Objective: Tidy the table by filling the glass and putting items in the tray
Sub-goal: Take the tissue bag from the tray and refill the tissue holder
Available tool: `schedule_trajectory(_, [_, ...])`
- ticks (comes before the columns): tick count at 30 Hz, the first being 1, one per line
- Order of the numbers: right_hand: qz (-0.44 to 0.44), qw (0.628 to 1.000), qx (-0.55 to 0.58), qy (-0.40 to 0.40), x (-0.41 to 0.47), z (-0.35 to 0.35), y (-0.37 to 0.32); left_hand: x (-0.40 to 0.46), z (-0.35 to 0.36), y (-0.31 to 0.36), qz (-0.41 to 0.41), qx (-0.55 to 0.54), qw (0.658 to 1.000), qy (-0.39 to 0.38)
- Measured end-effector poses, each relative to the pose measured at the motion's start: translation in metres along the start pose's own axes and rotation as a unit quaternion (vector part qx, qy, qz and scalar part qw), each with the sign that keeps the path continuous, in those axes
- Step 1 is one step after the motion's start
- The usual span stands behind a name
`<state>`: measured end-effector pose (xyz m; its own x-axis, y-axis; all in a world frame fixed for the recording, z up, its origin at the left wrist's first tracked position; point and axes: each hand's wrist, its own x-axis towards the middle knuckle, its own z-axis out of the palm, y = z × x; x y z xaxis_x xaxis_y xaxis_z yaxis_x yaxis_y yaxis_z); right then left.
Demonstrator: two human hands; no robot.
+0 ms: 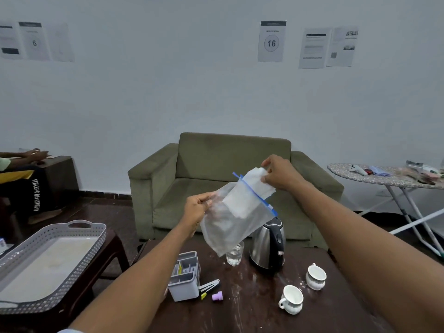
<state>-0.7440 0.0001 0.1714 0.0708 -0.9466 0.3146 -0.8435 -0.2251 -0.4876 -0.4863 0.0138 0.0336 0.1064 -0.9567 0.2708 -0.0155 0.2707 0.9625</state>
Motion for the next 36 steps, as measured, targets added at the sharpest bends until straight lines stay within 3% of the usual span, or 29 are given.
schedule_trajectory(2, [-0.021, 0.999, 0.007, 0.029, 0.000, -0.001, 0.004, -0.001, -0.010, -0.001, -0.004, 0.096, 0.994, 0.042])
schedule_trajectory(3, [-0.032, 0.999, 0.009, 0.035, -0.001, -0.001, 0.005, 0.001, -0.016, -0.001, -0.001, 0.202, 0.976, 0.080])
schedule_trajectory(5, [-0.054, 0.998, 0.010, 0.016, -0.002, 0.004, 0.001, -0.004, -0.024, 0.008, -0.025, 0.432, 0.890, 0.144])
schedule_trajectory(6, [-0.068, 0.998, 0.007, -0.003, -0.003, 0.008, -0.003, -0.007, -0.024, 0.014, -0.034, 0.503, 0.852, 0.142])
schedule_trajectory(7, [-0.083, 0.996, 0.003, -0.024, -0.003, 0.014, -0.007, -0.006, -0.022, 0.019, -0.028, 0.533, 0.837, 0.121])
schedule_trajectory(11, [-0.129, 0.987, -0.012, -0.094, -0.004, 0.042, -0.026, 0.004, -0.014, 0.032, 0.078, 0.462, 0.879, -0.090])
schedule_trajectory(13, [-0.137, 0.984, -0.010, -0.113, -0.004, 0.056, -0.034, 0.012, -0.014, 0.031, 0.069, 0.411, 0.897, -0.150])
schedule_trajectory(16, [-0.148, 0.984, 0.034, -0.090, -0.007, 0.073, -0.039, 0.018, -0.021, 0.022, 0.037, 0.383, 0.917, -0.102])
schedule_trajectory(19, [-0.070, 0.971, 0.218, -0.064, -0.019, 0.107, -0.026, 0.014, -0.040, -0.003, -0.029, 0.308, 0.949, -0.055])
schedule_trajectory(22, [0.014, 0.953, 0.274, -0.129, -0.040, 0.171, -0.010, 0.006, -0.061, -0.038, -0.074, 0.274, 0.959, -0.028])
schedule_trajectory(24, [0.011, 0.962, 0.225, -0.154, -0.059, 0.217, -0.006, 0.003, -0.076, -0.064, -0.083, 0.272, 0.958, -0.030])
schedule_trajectory(26, [0.016, 0.968, 0.218, -0.120, -0.073, 0.253, -0.011, -0.007, -0.087, -0.076, -0.090, 0.292, 0.951, -0.040])
schedule_trajectory(31, [0.047, 0.964, 0.236, -0.112, -0.093, 0.321, -0.022, -0.035, -0.117, -0.109, -0.142, 0.428, 0.891, -0.052])
schedule_trajectory(36, [0.061, 0.973, 0.180, -0.128, -0.105, 0.363, -0.019, -0.056, -0.131, -0.152, -0.193, 0.467, 0.862, -0.037])
